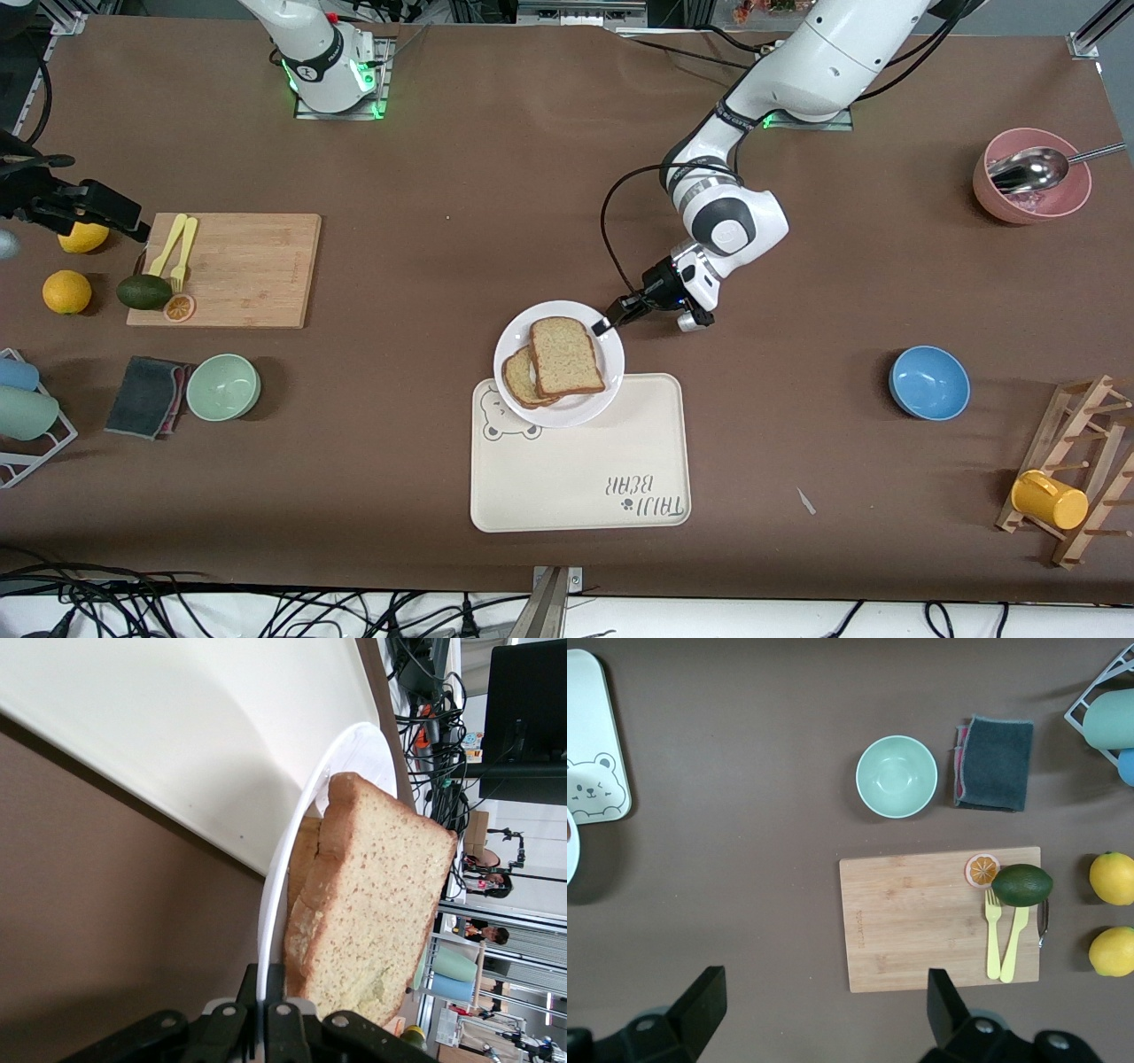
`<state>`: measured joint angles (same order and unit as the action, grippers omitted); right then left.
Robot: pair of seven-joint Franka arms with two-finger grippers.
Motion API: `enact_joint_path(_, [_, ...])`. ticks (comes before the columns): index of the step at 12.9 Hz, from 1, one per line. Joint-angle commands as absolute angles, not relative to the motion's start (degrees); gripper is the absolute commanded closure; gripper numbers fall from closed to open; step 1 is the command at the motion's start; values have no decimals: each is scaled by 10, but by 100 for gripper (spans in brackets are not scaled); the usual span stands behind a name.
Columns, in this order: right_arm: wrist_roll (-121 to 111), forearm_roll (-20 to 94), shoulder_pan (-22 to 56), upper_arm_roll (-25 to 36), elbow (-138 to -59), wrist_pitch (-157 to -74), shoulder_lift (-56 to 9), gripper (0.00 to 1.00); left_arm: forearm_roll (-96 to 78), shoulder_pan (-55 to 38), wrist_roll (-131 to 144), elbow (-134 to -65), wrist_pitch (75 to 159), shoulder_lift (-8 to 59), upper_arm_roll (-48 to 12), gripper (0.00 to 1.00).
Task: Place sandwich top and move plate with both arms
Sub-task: 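Push the plate onto the bear tray with the left gripper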
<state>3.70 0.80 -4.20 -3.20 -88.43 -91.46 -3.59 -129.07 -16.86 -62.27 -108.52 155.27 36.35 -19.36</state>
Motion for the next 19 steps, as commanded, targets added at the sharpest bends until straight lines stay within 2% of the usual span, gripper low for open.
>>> enact_joint_path(1, [27,4,-42,-32,-885,-911,-34,0,-1275,-90,-625,-1073,1558,359,-274,100])
enact_joint_path(6, [27,-18,-41,-45,-880,-911,-32,0,-1271,-80,-622,-1026,1559,384,-272,100])
enact_joint_path(12, [38,-16,-37,-47,-880,-910,-33,0,-1270,-88,-621,-893,1645,464,-266,100])
enact_joint_path(19, [35,-20,-37,-46,-880,-910,-31,0,-1247,-105,-627,-836,1659,536,-266,100])
